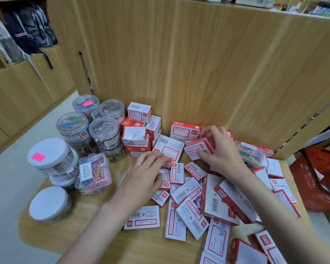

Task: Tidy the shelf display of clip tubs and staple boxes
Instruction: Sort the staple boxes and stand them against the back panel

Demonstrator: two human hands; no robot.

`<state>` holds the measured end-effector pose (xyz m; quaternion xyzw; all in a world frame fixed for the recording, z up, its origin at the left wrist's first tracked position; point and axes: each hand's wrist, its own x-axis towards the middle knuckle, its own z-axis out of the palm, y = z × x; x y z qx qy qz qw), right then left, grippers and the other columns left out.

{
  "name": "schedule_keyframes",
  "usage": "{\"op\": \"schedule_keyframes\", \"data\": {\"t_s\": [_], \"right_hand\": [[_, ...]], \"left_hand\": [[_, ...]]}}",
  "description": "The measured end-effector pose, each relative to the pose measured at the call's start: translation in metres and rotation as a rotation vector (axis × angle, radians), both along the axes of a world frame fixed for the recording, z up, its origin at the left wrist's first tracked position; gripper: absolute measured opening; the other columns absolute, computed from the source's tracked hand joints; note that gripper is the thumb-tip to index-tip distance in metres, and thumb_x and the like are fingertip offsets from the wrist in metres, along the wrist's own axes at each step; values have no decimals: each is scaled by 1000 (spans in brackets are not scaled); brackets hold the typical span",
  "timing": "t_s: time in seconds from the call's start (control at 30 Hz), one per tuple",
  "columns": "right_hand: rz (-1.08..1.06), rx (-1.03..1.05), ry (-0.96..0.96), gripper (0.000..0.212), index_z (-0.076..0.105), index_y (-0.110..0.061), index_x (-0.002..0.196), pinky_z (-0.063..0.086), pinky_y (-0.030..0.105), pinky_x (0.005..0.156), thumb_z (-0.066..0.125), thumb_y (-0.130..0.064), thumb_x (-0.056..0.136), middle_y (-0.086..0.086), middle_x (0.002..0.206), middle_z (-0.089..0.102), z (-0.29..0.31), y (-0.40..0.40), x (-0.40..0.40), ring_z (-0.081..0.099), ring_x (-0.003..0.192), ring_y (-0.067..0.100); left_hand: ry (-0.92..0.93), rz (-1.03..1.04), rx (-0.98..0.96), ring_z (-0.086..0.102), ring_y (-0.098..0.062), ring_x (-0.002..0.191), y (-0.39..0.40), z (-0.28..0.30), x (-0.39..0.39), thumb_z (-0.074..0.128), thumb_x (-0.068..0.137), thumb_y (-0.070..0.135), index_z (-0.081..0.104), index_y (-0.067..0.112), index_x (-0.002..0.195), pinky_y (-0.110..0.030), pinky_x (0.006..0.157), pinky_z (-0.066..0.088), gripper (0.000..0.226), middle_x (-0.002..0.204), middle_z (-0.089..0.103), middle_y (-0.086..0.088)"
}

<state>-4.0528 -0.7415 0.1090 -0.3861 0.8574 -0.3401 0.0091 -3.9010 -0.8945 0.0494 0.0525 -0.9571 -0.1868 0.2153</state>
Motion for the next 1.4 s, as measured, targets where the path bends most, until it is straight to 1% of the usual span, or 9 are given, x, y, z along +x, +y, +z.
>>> {"op": "schedule_keyframes", "data": {"t_s": [0.2, 0.3, 0.4, 0.5, 0.67, 0.87, 0.97, 1.2, 1.4], "right_hand": [[25, -5, 34, 36, 51, -25, 93, 36, 17, 70, 74, -10, 70, 1, 91, 54, 11, 14, 0, 50, 76, 8], [59, -36, -14, 36, 52, -23, 90, 43, 29, 73, 76, -10, 69, -2, 88, 59, 16, 21, 8, 56, 78, 14], [126, -93, -109, 36, 51, -25, 86, 44, 19, 69, 77, -8, 68, -13, 84, 58, 22, 30, 18, 56, 73, 4], [155, -135, -162, 36, 51, -22, 87, 44, 16, 68, 76, -4, 69, -11, 84, 57, 26, 40, 26, 57, 73, 5], [111, -121, -86, 37, 49, -22, 87, 48, 34, 75, 75, -4, 68, -3, 91, 55, 24, 52, 24, 57, 85, 20], [182, 2, 107, 28, 49, -22, 89, 30, 6, 75, 63, -17, 65, -7, 93, 45, 18, 46, 33, 40, 84, -3], [235, -5, 86, 29, 47, -22, 89, 31, 8, 75, 64, -16, 66, -6, 94, 43, 12, 38, 46, 40, 85, 0], [269, 229, 309, 32, 42, -18, 92, 43, 33, 69, 61, -32, 70, -1, 97, 42, -10, 36, 74, 40, 84, 17], [443, 564, 184, 65, 40, -29, 110, 26, 27, 88, 57, -70, 63, -8, 116, 29, 7, 34, 68, 25, 104, 10]], "left_hand": [[37, -3, 37, 39, -12, 116, 5, 8, -1, 39, 82, 28, 55, 14, 119, -23, 91, 36, 44, 122, 55, 1], [58, -68, 147, 36, -5, 121, 14, 19, -10, 43, 85, 36, 44, 18, 131, -9, 100, 22, 50, 128, 48, 7], [-2, -135, 240, 24, 6, 123, 21, 27, -22, 55, 86, 38, 29, 24, 141, -3, 101, 11, 63, 131, 32, 20], [-61, -185, 260, 24, 6, 121, 23, 30, -27, 55, 83, 41, 25, 28, 142, -14, 103, 17, 68, 128, 32, 22], [-121, -117, 127, 34, -14, 128, 5, 24, -16, 59, 84, 35, 29, 23, 142, -39, 107, 29, 66, 136, 44, 4], [-254, -208, -69, 21, -13, 135, 6, 20, -16, 41, 75, 54, 32, 21, 141, -28, 107, 6, 74, 141, 41, 4], [-178, -214, -77, 38, -14, 119, 4, 17, -15, 45, 72, 52, 52, 13, 126, -38, 101, 24, 67, 121, 59, -3], [-133, -166, 64, 37, -9, 119, -11, 12, 10, 48, 77, 49, 41, 30, 129, -35, 98, 33, 56, 123, 50, 10], [-91, -43, 68, 41, -13, 119, -17, 9, 24, 39, 84, 43, 52, 12, 126, -41, 100, 37, 54, 124, 53, 2]]}}
